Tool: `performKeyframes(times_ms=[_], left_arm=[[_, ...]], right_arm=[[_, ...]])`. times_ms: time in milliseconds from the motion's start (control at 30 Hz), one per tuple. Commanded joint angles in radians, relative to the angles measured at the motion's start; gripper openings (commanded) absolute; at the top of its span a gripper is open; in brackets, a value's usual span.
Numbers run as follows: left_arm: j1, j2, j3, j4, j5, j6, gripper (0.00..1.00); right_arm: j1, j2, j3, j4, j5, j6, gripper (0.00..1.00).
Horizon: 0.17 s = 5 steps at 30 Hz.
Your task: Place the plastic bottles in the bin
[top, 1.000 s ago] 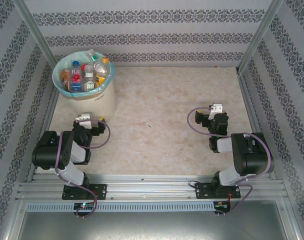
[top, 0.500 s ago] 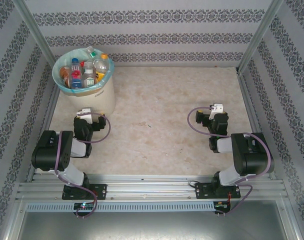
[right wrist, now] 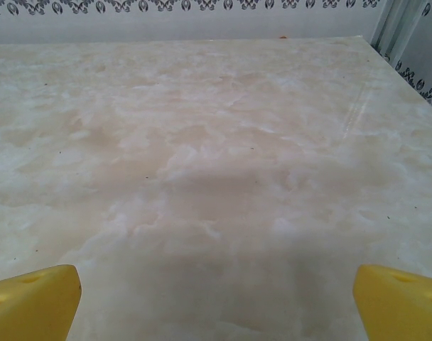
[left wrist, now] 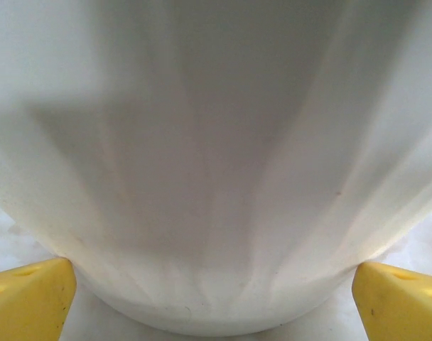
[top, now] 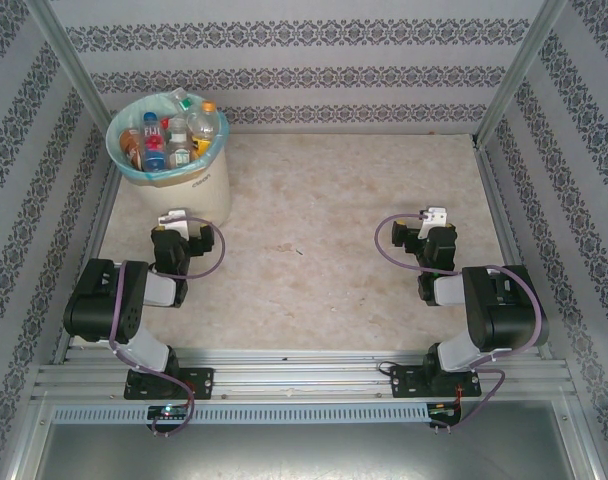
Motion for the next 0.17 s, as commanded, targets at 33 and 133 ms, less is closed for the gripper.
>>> performKeyframes(times_ms=[33,133], left_arm=[[-0.003,-0.015,0.016,-0.012,-0.057,0.020,1.00],[-0.003,-0.015,-0.021,0.056,-0.061,0.018,1.00]], right_arm=[[0.000,-0.010,0.015,0.016,0.009,0.012,0.98],[0.001,-0.009,0.015,0.016,0.009,0.012,0.98]])
